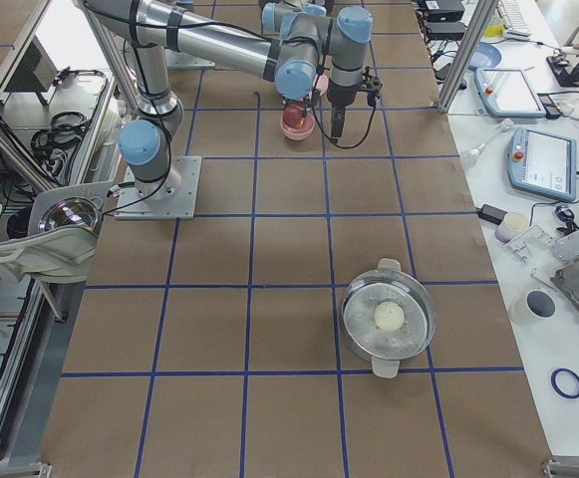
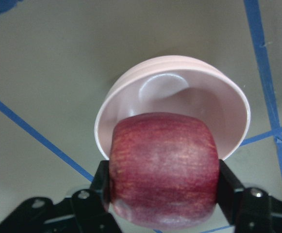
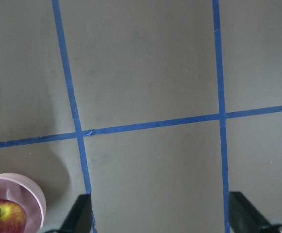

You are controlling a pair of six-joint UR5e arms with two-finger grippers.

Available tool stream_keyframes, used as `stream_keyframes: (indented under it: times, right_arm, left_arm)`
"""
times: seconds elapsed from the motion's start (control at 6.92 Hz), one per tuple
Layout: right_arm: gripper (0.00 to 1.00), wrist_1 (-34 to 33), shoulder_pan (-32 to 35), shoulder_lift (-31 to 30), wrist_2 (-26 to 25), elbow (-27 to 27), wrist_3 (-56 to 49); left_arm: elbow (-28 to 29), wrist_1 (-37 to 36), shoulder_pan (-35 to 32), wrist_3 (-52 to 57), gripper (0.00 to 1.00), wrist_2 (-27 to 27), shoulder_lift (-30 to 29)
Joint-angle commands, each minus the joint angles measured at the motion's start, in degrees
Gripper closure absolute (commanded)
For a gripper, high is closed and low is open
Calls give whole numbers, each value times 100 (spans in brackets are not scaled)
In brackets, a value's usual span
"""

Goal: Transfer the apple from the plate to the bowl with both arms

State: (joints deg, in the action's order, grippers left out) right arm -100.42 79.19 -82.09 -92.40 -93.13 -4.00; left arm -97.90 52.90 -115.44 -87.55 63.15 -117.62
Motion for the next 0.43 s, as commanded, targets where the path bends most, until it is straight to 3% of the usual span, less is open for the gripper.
stream_keyframes:
  times: [0.0,0.14,0.29]
  right_arm:
    - [0,136,-1,-568,37,32,40]
    - [0,293,-1,-667,64,66,66]
    - [0,556,17,-824,108,58,57]
  left_arm:
    - [8,-78,-5,62,19,40,-94]
    - [34,-104,-5,88,0,40,-33]
    - [69,-130,13,141,0,57,72]
